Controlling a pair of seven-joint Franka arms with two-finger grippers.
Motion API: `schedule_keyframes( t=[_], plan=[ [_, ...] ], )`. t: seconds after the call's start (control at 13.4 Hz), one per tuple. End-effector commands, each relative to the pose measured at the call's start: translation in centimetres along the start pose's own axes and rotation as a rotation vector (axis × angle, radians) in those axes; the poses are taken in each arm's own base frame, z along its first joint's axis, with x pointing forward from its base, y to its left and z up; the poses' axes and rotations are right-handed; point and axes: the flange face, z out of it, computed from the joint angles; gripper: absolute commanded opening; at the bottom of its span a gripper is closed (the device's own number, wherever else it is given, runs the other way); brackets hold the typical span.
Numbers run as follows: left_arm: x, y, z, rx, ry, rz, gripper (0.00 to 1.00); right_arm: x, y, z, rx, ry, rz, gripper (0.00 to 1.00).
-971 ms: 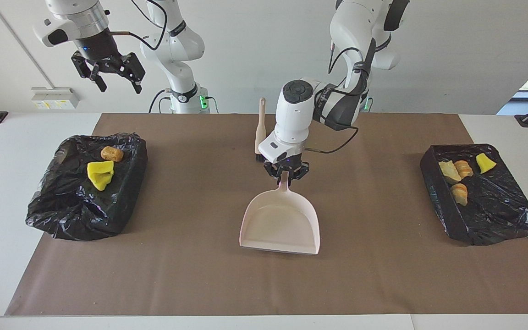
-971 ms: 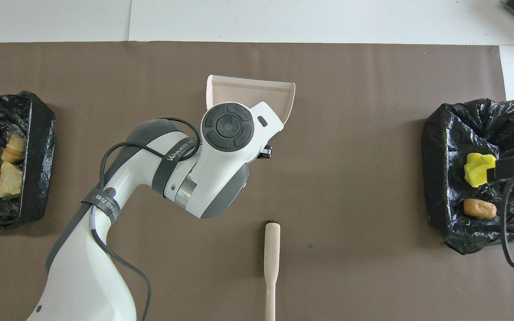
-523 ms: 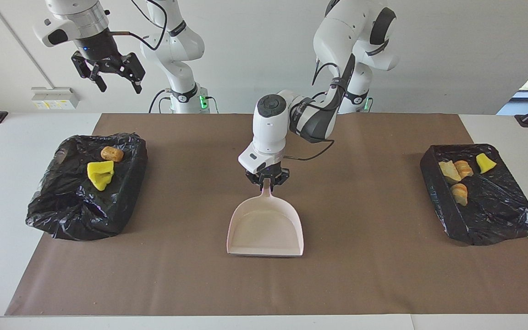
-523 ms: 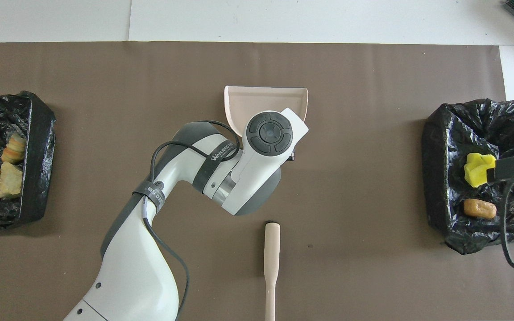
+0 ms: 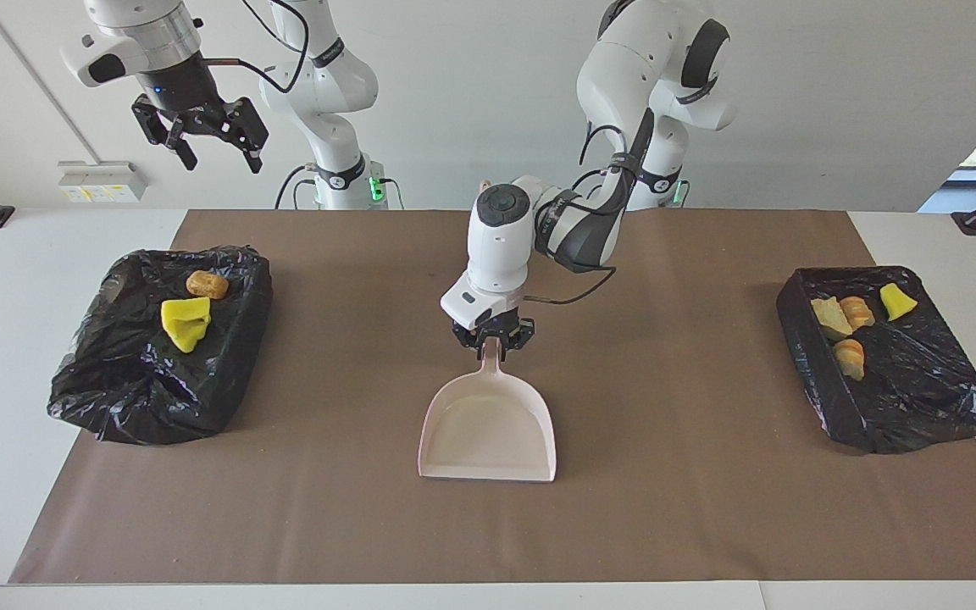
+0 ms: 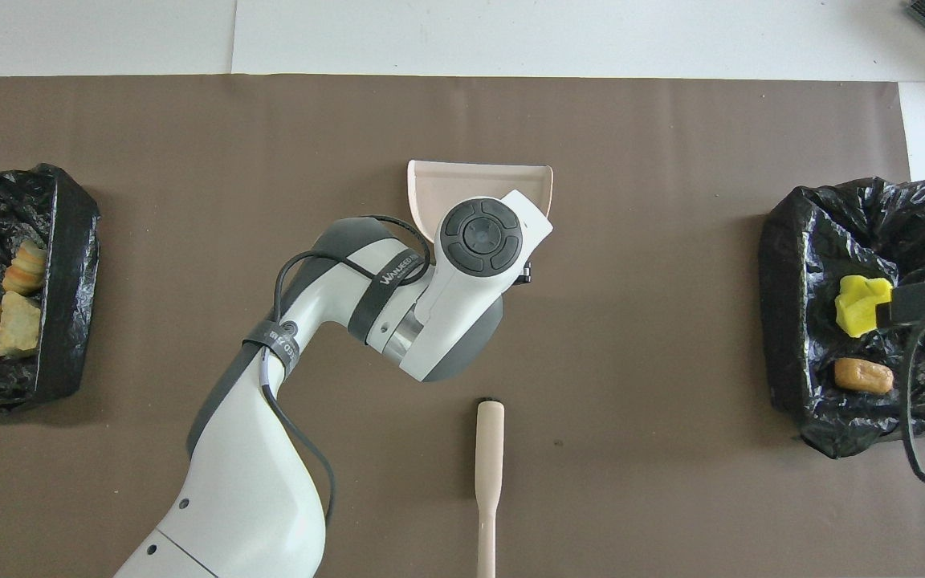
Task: Sweep and dump trash in bin
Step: 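Lower the dustpan onto the table and open the left gripper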
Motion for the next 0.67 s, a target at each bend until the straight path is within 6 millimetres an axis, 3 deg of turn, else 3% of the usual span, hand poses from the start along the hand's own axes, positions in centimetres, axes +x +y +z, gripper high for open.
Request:
schedule_keyframes(
  t=[0.0, 0.15, 0.3, 0.45, 0.6],
  plan=[
    [0.5, -0.2, -0.1, -0.005, 0.016, -0.008, 1.0, -0.3, 0.3, 0.0, 0.009, -0.01, -0.014, 1.0],
    [1.6, -2.4, -1.5, -0.004, 0.025, -0.038, 1.0, -0.3, 0.3, 0.0, 0.009, -0.008, -0.014, 1.0],
    [2.2, -6.4, -5.3, 0.0, 0.057, -0.059, 1.0, -0.3, 0.3, 0.0, 0.009, -0.008, -0.014, 1.0],
    [1.5, -10.0, -8.4, 0.004, 0.059, 0.03, 1.0, -0.3, 0.3, 0.1, 0.009, -0.01, -0.014, 1.0],
    [0.8, -15.7, -12.3, 0.029, 0.058, 0.058, 1.0, -0.3, 0.3, 0.0, 0.009, -0.008, -0.016, 1.0]
  ],
)
